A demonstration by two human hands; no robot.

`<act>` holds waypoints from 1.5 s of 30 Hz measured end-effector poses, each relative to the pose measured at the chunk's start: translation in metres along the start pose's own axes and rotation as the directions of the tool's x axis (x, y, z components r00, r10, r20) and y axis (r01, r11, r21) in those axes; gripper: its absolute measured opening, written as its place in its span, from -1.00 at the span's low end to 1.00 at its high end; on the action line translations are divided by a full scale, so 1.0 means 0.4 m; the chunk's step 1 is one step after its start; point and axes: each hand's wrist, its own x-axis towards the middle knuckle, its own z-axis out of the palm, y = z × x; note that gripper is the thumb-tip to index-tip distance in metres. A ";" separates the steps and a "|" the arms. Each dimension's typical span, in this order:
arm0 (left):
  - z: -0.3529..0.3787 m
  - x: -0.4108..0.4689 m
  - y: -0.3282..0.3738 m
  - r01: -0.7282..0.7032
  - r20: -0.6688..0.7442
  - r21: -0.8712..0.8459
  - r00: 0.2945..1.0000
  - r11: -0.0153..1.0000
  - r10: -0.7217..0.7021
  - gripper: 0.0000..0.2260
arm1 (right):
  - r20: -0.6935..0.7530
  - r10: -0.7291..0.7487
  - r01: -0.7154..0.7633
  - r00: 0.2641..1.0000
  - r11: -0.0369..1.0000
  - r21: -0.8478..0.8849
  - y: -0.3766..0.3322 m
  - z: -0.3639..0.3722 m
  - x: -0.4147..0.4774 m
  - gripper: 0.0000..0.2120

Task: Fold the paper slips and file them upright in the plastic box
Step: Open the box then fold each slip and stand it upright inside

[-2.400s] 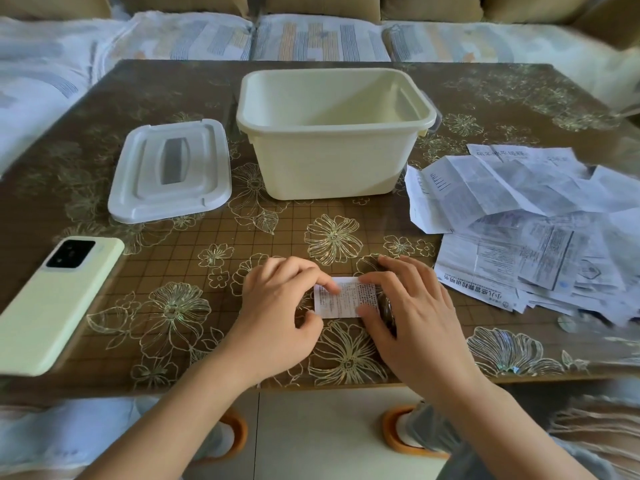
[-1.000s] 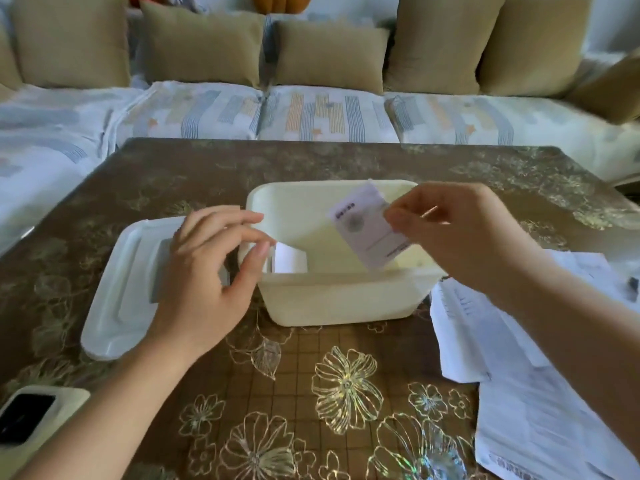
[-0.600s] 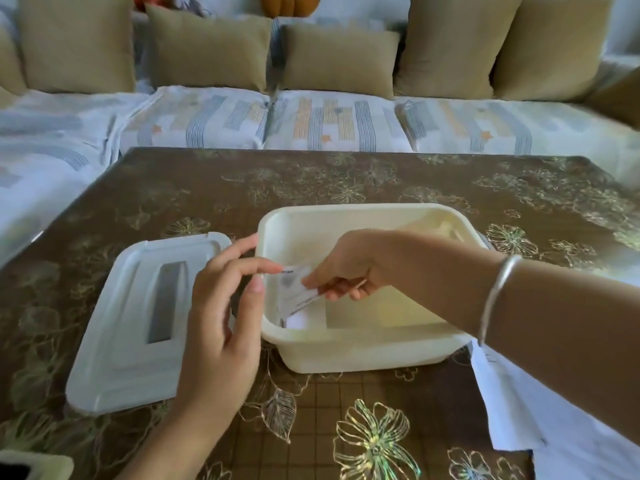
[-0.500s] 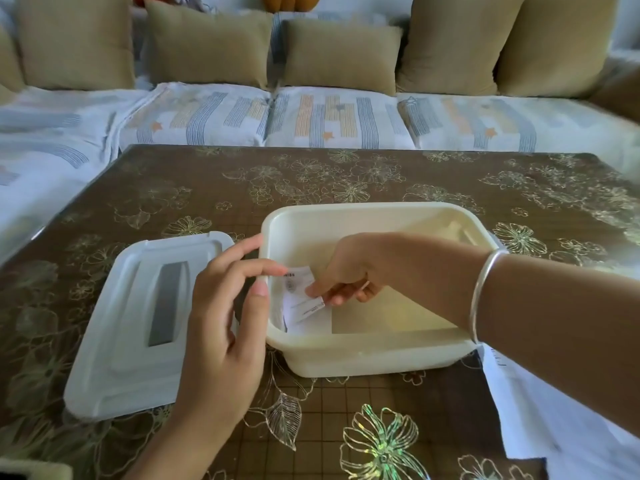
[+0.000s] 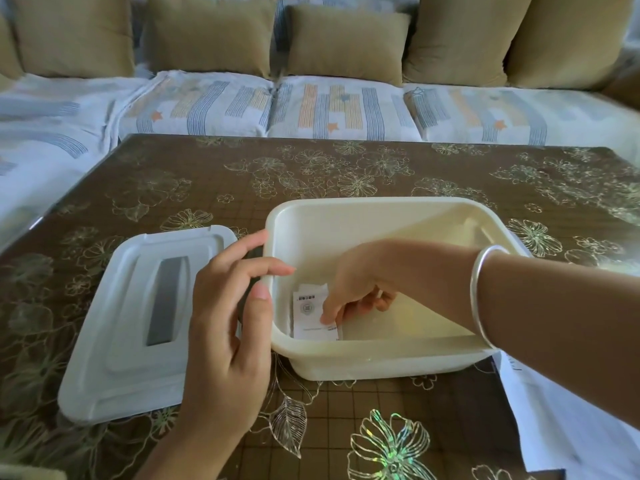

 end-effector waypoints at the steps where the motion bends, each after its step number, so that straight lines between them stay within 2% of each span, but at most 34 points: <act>1: -0.001 -0.001 0.000 0.000 0.002 0.000 1.000 1.000 0.000 -0.72 | 0.002 0.002 -0.002 1.000 0.999 -0.040 -0.001 0.003 0.003 -0.80; 4: 0.000 -0.001 -0.001 0.012 0.002 -0.004 1.000 1.000 -0.012 -0.72 | -0.006 0.024 -0.025 1.000 0.994 -0.105 0.000 0.007 0.005 -0.75; 10: 0.003 0.001 -0.003 0.013 -0.007 -0.004 1.000 1.000 -0.013 -0.70 | -0.042 -0.002 0.008 0.999 0.992 0.130 -0.003 0.017 -0.001 -0.78; 17: 0.003 0.000 -0.001 0.014 -0.019 -0.002 1.000 1.000 -0.014 -0.70 | -0.072 0.004 0.005 0.997 0.992 0.125 0.003 0.025 0.010 -0.76; 26: 0.004 -0.001 -0.002 0.012 -0.021 0.010 1.000 1.000 -0.012 -0.69 | -0.067 -0.006 0.016 0.998 0.988 0.156 0.007 0.025 0.005 -0.87; 32: 0.002 -0.002 -0.001 0.005 -0.020 0.017 1.000 1.000 -0.005 -0.69 | -0.034 0.041 -0.028 0.999 0.945 0.327 0.002 0.023 0.017 -0.87; 38: 0.004 0.001 -0.006 -0.005 -0.024 0.018 1.000 1.000 0.005 -0.69 | -0.089 0.024 0.007 0.996 0.943 0.332 0.003 0.024 0.013 -0.85; 42: -0.002 0.001 -0.002 0.013 -0.008 0.015 1.000 1.000 -0.012 -0.70 | -0.093 0.020 0.012 0.995 0.944 0.329 0.001 0.019 -0.009 -0.78; 45: -0.012 0.002 0.006 0.033 0.024 0.012 0.999 0.999 -0.033 -0.69 | -0.109 0.016 0.025 0.994 0.930 0.367 0.004 0.002 -0.037 -0.61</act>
